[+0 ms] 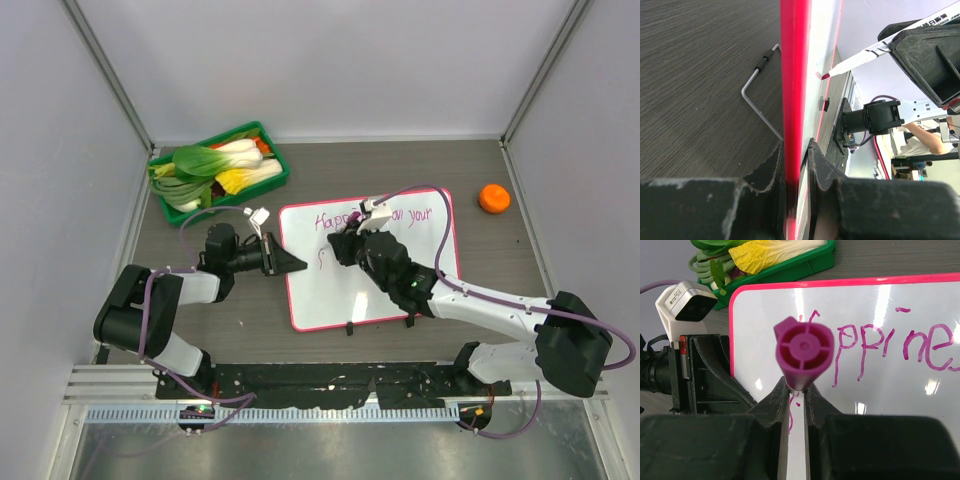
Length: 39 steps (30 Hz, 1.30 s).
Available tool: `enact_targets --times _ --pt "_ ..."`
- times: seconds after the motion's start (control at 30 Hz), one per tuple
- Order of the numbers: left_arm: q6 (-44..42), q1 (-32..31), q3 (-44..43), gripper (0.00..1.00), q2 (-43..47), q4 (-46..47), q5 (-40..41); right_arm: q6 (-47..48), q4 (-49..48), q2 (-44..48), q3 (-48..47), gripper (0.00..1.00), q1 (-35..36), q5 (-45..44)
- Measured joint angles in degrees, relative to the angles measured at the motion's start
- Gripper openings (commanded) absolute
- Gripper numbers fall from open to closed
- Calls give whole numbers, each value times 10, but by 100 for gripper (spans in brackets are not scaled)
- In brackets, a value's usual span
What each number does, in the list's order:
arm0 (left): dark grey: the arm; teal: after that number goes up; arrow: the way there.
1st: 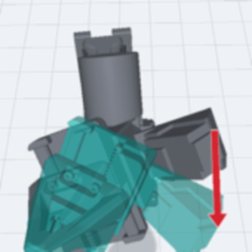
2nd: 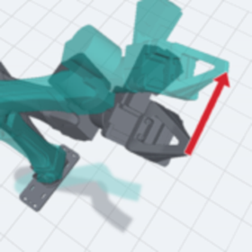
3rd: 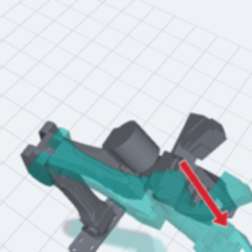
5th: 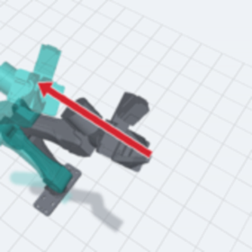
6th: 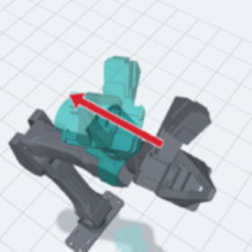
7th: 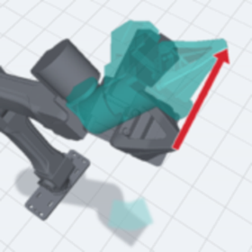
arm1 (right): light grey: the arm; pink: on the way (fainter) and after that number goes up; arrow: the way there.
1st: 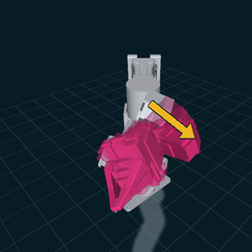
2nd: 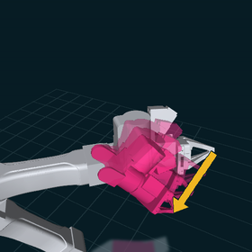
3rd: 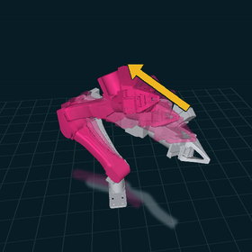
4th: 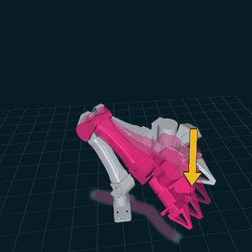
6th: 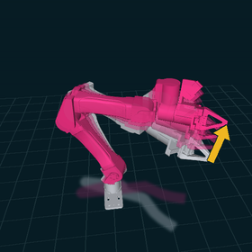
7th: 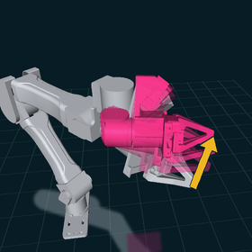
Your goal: Write a sentence on the whiteboard
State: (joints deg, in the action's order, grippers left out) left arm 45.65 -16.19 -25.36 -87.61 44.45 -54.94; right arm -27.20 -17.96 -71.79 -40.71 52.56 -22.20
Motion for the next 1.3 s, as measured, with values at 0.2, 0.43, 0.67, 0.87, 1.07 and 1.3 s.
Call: enact_targets --times 0.2,0.43,0.67,0.87,1.07,1.3 --pt "0 0 0 0 0 0 0 -1 1 0 0 1 -3 0" --pt "0 0 0 0 0 -1 0 -2 3 6 5 1 -4 0" --pt "0 0 0 0 0 -1 0 -2 8 20 17 1 -5 0" --pt "0 0 0 0 0 -2 1 -6 8 23 23 1 -6 6" --pt "0 0 0 0 0 -2 1 -14 8 23 25 1 -6 20" --pt "-1 0 0 0 0 -4 2 -24 -3 10 25 1 -6 38"
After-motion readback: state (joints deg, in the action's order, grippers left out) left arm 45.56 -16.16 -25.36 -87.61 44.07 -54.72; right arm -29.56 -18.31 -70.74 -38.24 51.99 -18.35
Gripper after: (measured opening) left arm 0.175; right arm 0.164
